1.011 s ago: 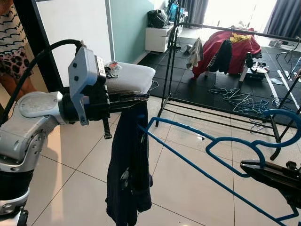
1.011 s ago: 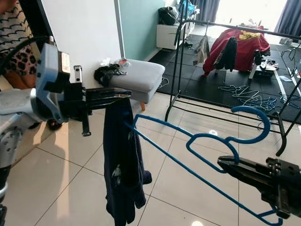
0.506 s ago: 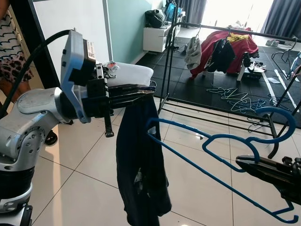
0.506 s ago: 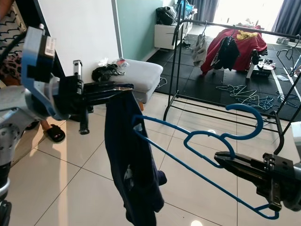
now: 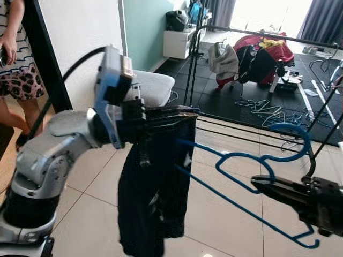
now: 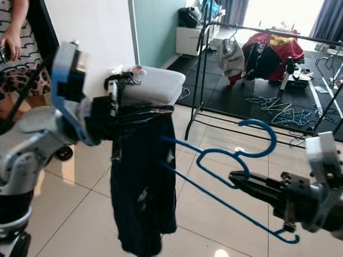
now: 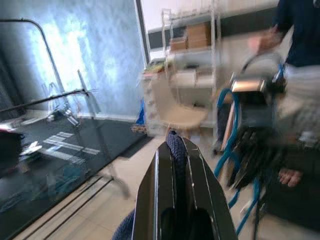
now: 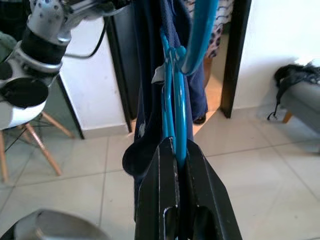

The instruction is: Hang hanger

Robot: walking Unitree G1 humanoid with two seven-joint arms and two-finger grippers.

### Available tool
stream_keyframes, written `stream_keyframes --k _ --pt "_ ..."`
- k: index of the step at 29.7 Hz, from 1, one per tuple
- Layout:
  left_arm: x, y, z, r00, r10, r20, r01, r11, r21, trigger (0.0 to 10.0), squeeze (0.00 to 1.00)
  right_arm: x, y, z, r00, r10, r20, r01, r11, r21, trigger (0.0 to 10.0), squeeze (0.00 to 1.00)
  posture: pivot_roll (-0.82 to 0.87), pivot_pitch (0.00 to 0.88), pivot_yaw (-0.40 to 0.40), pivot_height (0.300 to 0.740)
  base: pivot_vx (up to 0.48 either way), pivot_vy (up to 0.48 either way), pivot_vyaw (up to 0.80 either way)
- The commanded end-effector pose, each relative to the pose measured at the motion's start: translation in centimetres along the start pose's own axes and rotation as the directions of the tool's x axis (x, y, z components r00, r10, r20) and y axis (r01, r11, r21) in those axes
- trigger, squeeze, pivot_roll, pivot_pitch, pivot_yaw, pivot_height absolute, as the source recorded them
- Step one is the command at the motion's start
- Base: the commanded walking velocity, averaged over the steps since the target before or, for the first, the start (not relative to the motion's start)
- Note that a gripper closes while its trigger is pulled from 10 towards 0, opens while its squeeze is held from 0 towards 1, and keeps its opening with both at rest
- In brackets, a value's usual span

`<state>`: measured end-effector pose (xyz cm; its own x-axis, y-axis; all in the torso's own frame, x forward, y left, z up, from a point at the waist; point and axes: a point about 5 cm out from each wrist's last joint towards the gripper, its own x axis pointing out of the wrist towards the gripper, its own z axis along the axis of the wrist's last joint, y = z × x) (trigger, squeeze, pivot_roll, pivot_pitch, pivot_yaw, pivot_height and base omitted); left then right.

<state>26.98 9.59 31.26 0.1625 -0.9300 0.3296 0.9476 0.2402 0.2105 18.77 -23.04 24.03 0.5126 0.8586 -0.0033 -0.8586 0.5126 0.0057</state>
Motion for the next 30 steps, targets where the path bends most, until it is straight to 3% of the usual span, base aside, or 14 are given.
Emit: stream_keyframes --k 1,2,5,7,12,21,30 --pt "0.4 0.0 0.6 0.999 -0.014 0.040 0.015 1.000 -0.014 10.0 0.00 0.2 -0.1 -0.1 1.000 -0.006 0.000 0.006 1.000 -0.007 10.0 0.00 -0.01 0.000 -0.025 0.740 0.000 0.000 0.00" --pt "0.7 0.3 0.2 0.996 0.018 0.092 -0.009 0.995 -0.098 10.0 0.00 1.0 -0.5 -0.2 0.999 -0.029 0.023 0.029 0.999 -0.024 10.0 0.00 -0.01 0.000 -0.022 0.740 0.000 0.000 0.00" --pt "0.9 0.6 -0.4 0.991 0.058 0.118 -0.039 0.987 -0.158 10.0 0.00 1.8 -0.5 -0.5 0.999 -0.032 0.038 0.033 0.999 -0.031 10.0 0.00 -0.01 0.000 -0.022 0.740 0.000 0.000 0.00" --pt "0.9 0.6 -0.4 0.991 0.058 0.118 -0.039 0.987 -0.158 10.0 0.00 1.8 -0.5 -0.5 0.999 -0.032 0.038 0.033 0.999 -0.031 10.0 0.00 -0.01 0.000 -0.022 0.740 0.000 0.000 0.00" --pt "1.9 0.8 -2.6 0.984 0.154 0.088 -0.125 0.955 -0.270 10.0 0.00 4.2 -1.8 -1.1 0.988 -0.108 0.110 0.113 0.992 -0.048 10.0 0.00 -0.01 0.000 -0.016 0.740 0.000 0.000 0.00" --pt "2.6 0.8 -6.4 0.966 0.251 -0.064 -0.258 0.911 -0.322 10.0 0.00 7.1 -3.4 -0.7 0.952 -0.194 0.239 0.208 0.978 -0.034 10.0 0.00 0.01 0.000 -0.014 0.740 0.000 0.000 0.00" --pt "3.5 0.5 -6.9 0.957 0.289 -0.040 -0.284 0.890 -0.358 10.0 0.00 8.7 -3.3 -0.9 0.944 -0.188 0.272 0.202 0.979 -0.026 10.0 0.00 0.00 0.000 -0.011 0.740 0.000 0.000 0.00"
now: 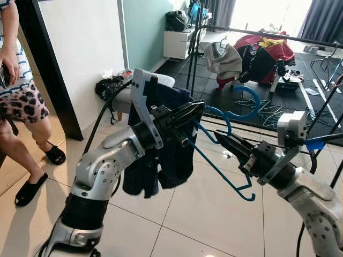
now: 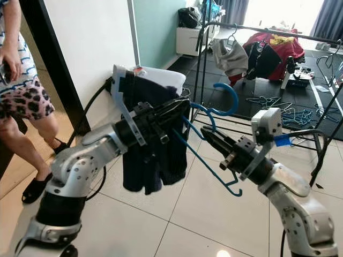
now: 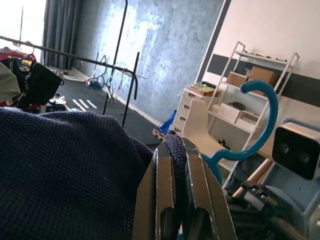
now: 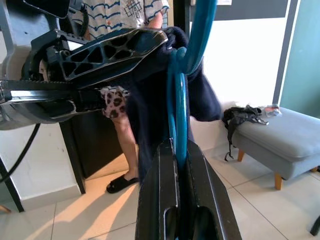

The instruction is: Hang hanger

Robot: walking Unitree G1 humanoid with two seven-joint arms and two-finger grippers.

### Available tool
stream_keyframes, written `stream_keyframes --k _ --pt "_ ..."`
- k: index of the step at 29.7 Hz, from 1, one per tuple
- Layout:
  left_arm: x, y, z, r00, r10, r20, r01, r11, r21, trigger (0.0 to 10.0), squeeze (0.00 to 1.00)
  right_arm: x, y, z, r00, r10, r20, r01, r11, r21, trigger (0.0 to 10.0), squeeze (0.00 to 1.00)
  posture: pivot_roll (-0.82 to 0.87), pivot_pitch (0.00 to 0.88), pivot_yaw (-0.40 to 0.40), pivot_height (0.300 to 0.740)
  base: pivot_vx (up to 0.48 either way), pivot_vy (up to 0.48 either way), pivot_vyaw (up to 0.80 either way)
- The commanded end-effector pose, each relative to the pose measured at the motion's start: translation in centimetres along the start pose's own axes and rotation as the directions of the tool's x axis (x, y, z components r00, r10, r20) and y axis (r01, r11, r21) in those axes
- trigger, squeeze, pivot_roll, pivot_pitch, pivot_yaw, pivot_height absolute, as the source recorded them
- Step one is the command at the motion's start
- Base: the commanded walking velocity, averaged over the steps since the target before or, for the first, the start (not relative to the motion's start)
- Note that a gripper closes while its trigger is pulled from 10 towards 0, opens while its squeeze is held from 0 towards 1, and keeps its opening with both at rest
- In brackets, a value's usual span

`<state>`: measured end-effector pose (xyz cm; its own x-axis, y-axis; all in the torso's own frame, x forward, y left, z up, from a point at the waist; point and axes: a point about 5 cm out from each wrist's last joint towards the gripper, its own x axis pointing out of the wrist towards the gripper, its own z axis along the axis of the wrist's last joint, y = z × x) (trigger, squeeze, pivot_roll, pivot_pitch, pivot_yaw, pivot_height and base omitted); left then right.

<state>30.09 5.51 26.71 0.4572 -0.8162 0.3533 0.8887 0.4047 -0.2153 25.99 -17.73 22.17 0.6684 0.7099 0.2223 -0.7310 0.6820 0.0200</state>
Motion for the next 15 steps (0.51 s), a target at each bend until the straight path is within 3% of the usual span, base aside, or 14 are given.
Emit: stream_keyframes --k 1,2,3,4,15 --pt "0.5 -0.4 -0.9 1.000 -0.018 -0.019 0.018 0.999 -0.030 10.0 0.00 0.6 0.3 0.8 0.999 0.020 0.047 -0.018 0.999 -0.038 10.0 0.00 0.00 0.000 -0.011 0.740 0.000 0.000 0.00" --pt "0.6 -0.5 -0.8 1.000 -0.025 -0.004 0.025 0.999 -0.040 10.0 0.69 0.8 0.3 0.7 0.998 0.022 0.051 -0.020 0.999 -0.035 10.0 0.00 0.00 0.000 -0.011 0.740 0.000 0.000 0.00" --pt "0.6 -0.5 -0.8 1.000 -0.025 -0.004 0.025 0.999 -0.040 10.0 0.69 0.8 0.3 0.7 0.998 0.022 0.051 -0.020 0.999 -0.035 10.0 0.00 0.00 0.000 -0.011 0.740 0.000 0.000 0.00" --pt "0.6 -0.5 -0.6 1.000 -0.027 0.008 0.027 0.999 -0.042 10.0 1.00 1.0 0.3 0.6 0.998 0.020 0.056 -0.018 0.999 -0.035 10.0 0.00 0.00 0.000 -0.009 0.740 0.000 0.000 0.00" --pt "0.5 -0.6 0.7 0.996 -0.061 0.069 0.063 0.998 -0.027 10.0 1.00 1.1 0.2 1.0 0.995 0.017 0.102 -0.013 0.999 -0.036 10.0 0.00 0.00 0.000 -0.005 0.740 0.000 0.000 0.00"
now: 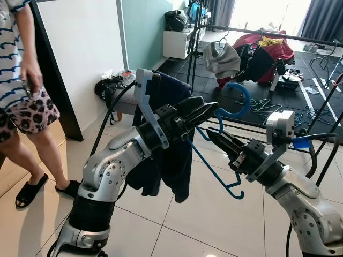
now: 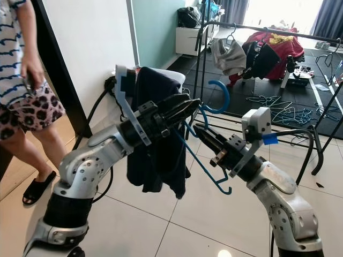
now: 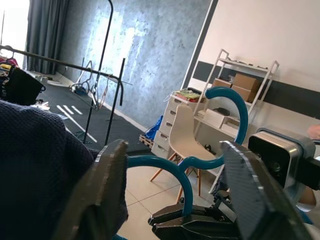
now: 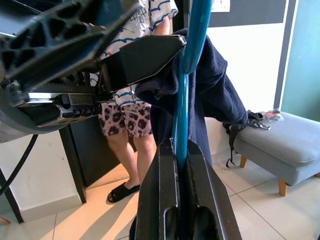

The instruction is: Hang hanger

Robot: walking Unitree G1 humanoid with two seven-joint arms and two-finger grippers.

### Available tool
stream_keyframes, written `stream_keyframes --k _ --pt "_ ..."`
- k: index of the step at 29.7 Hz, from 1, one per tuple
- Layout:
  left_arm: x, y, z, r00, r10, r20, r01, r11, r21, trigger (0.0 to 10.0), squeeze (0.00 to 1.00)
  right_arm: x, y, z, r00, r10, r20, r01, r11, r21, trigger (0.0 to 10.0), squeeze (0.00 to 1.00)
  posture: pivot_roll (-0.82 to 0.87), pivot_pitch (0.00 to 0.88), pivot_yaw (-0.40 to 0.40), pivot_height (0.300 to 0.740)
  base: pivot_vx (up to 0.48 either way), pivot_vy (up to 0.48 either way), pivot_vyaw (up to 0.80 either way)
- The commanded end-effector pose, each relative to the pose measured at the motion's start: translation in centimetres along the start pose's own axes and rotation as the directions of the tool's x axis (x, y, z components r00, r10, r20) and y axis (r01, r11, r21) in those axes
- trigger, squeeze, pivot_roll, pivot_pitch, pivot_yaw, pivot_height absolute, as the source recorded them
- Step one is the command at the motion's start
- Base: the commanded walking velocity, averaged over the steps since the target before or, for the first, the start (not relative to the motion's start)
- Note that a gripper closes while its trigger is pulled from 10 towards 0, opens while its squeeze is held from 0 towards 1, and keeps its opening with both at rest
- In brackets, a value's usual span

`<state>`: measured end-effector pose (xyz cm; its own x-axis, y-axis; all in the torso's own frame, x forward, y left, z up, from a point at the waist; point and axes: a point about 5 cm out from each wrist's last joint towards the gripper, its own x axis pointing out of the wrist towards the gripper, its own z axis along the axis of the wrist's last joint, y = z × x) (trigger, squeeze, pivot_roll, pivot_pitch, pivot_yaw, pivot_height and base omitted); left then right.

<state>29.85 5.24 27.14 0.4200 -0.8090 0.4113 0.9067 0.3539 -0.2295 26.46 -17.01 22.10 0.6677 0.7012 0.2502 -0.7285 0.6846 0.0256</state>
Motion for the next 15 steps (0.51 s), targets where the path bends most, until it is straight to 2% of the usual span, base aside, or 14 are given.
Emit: stream_keyframes --k 1,8,11,12,14,15 --pt "0.2 -0.1 0.7 1.000 -0.018 0.023 0.018 1.000 0.010 10.0 1.00 0.3 0.1 1.3 0.997 0.023 0.080 -0.019 0.999 -0.042 10.0 0.00 0.00 0.000 -0.005 0.740 0.000 0.000 0.00" --pt "-0.2 0.1 1.8 0.998 -0.019 0.054 0.017 0.999 0.027 10.0 1.00 0.2 -0.1 1.6 0.996 0.022 0.088 -0.017 0.999 -0.049 10.0 0.00 0.00 0.000 -0.007 0.740 0.000 0.000 0.00" --pt "-0.9 0.4 3.7 0.994 -0.041 0.102 0.037 0.998 0.047 10.0 1.00 -0.1 -0.3 1.8 0.996 0.018 0.093 -0.013 0.998 -0.056 10.0 0.00 0.00 0.000 -0.006 0.740 0.000 0.000 0.00" --pt "-0.9 0.4 3.7 0.994 -0.041 0.102 0.037 0.998 0.047 10.0 1.00 -0.1 -0.3 1.8 0.996 0.018 0.093 -0.013 0.998 -0.056 10.0 0.00 0.00 0.000 -0.006 0.740 0.000 0.000 0.00" --pt "-1.8 0.5 5.3 0.988 -0.063 0.138 0.055 0.997 0.060 10.0 1.00 -0.5 -0.6 2.2 0.995 0.015 0.098 -0.009 0.998 -0.062 10.0 0.00 0.00 0.000 -0.006 0.740 0.000 0.000 0.00" --pt "-1.8 0.5 5.3 0.988 -0.063 0.138 0.055 0.997 0.060 10.0 1.00 -0.5 -0.6 2.2 0.995 0.015 0.098 -0.009 0.998 -0.062 10.0 0.00 0.00 0.000 -0.006 0.740 0.000 0.000 0.00"
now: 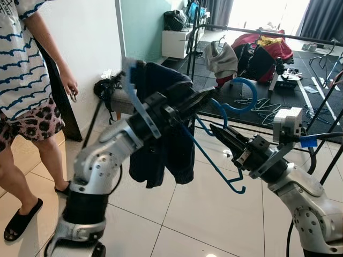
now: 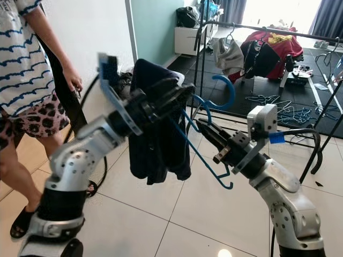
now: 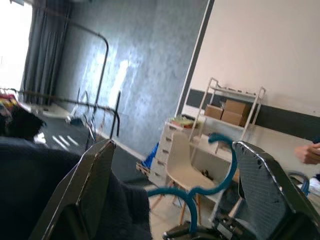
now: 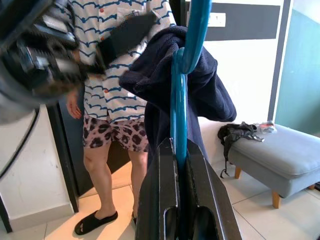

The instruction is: Hang hanger

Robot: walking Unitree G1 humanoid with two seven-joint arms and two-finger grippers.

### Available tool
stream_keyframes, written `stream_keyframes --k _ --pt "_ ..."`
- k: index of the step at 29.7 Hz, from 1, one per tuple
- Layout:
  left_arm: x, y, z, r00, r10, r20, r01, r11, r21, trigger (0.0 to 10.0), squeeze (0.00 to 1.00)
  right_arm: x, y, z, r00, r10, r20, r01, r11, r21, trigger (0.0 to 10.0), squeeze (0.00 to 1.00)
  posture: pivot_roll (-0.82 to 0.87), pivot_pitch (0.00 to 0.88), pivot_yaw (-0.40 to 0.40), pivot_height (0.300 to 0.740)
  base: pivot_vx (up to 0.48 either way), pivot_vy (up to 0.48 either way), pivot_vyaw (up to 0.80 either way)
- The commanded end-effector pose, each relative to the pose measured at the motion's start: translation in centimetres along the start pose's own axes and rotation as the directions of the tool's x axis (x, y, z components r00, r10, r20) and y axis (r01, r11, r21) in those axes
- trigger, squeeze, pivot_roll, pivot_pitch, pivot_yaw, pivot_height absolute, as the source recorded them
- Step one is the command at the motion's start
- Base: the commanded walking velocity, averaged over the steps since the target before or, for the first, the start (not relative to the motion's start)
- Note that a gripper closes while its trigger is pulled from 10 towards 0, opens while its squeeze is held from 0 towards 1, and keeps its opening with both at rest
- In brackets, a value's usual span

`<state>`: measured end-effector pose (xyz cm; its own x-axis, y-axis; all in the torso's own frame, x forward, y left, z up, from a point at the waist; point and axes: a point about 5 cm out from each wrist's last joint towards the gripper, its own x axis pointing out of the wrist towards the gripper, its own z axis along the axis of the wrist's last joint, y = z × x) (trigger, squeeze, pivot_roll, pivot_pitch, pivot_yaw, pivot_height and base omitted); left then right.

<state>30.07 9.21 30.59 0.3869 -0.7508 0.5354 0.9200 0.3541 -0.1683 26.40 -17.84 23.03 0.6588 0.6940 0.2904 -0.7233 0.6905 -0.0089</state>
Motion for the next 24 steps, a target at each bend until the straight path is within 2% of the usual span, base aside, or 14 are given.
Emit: stream_keyframes --k 1,7,9,10,11,14,15,16,17,18,21,24 --pt "-0.4 -0.1 1.1 0.999 -0.024 0.025 0.024 1.000 0.001 10.0 1.00 -0.3 -0.3 1.4 0.998 0.009 0.063 -0.007 1.000 -0.030 10.0 0.00 0.00 0.000 -0.005 0.740 0.000 0.000 0.00" --pt "-1.0 -0.2 2.3 0.996 -0.051 0.069 0.052 0.999 -0.013 10.0 1.00 -0.8 -0.8 2.2 0.997 -0.003 0.082 0.007 0.999 -0.046 10.0 0.00 0.00 0.000 -0.008 0.740 0.000 0.000 0.00" --pt "-1.2 0.3 2.3 0.998 -0.016 0.066 0.016 1.000 0.002 10.0 1.00 -0.9 -0.8 2.5 0.996 0.006 0.094 -0.002 0.999 -0.046 10.0 0.00 0.00 0.000 -0.006 0.740 0.000 0.000 0.00" --pt "-1.6 1.0 2.2 0.998 0.042 0.049 -0.044 0.998 0.034 10.0 1.00 -1.1 -0.6 3.0 0.993 0.031 0.110 -0.027 0.999 -0.038 10.0 0.00 0.01 0.000 -0.006 0.740 0.000 0.000 0.00" --pt "-1.6 1.0 2.2 0.998 0.042 0.049 -0.044 0.998 0.034 10.0 1.00 -1.1 -0.6 3.0 0.993 0.031 0.110 -0.027 0.999 -0.038 10.0 0.00 0.01 0.000 -0.006 0.740 0.000 0.000 0.00" --pt "-2.9 3.2 1.8 0.982 0.186 0.035 -0.188 0.981 0.057 10.0 1.00 -2.2 0.0 4.3 0.981 0.118 0.151 -0.117 0.993 -0.017 10.0 0.00 0.00 0.000 -0.004 0.740 0.000 0.000 0.00" --pt "-2.9 3.2 1.8 0.982 0.186 0.035 -0.188 0.981 0.057 10.0 1.00 -2.2 0.0 4.3 0.981 0.118 0.151 -0.117 0.993 -0.017 10.0 0.00 0.00 0.000 -0.004 0.740 0.000 0.000 0.00" --pt "-3.5 3.7 1.7 0.978 0.205 0.040 -0.206 0.978 0.038 10.0 0.81 -2.7 0.3 4.9 0.974 0.150 0.169 -0.150 0.989 -0.011 10.0 0.00 0.00 0.000 -0.004 0.740 0.000 0.000 0.00" --pt "-4.1 4.1 1.7 0.976 0.212 0.045 -0.213 0.977 0.024 10.0 0.00 -3.1 0.5 5.4 0.968 0.175 0.182 -0.176 0.984 -0.009 10.0 0.00 0.00 0.000 -0.003 0.740 0.000 0.000 0.00" --pt "-4.1 4.1 1.7 0.976 0.212 0.045 -0.213 0.977 0.024 10.0 0.00 -3.1 0.5 5.4 0.968 0.175 0.182 -0.176 0.984 -0.009 10.0 0.00 0.00 0.000 -0.003 0.740 0.000 0.000 0.00" --pt "-5.5 3.9 2.0 0.988 0.148 0.053 -0.147 0.989 -0.014 10.0 0.00 -4.0 0.8 6.6 0.949 0.217 0.227 -0.221 0.975 -0.008 10.0 0.00 0.00 0.000 -0.001 0.740 0.000 0.000 0.00" --pt "-5.7 3.7 1.9 0.993 0.117 0.033 -0.116 0.993 -0.019 10.0 0.00 -4.3 0.9 7.1 0.941 0.231 0.247 -0.236 0.972 -0.008 10.0 0.00 0.00 0.000 -0.001 0.740 0.000 0.000 0.00"
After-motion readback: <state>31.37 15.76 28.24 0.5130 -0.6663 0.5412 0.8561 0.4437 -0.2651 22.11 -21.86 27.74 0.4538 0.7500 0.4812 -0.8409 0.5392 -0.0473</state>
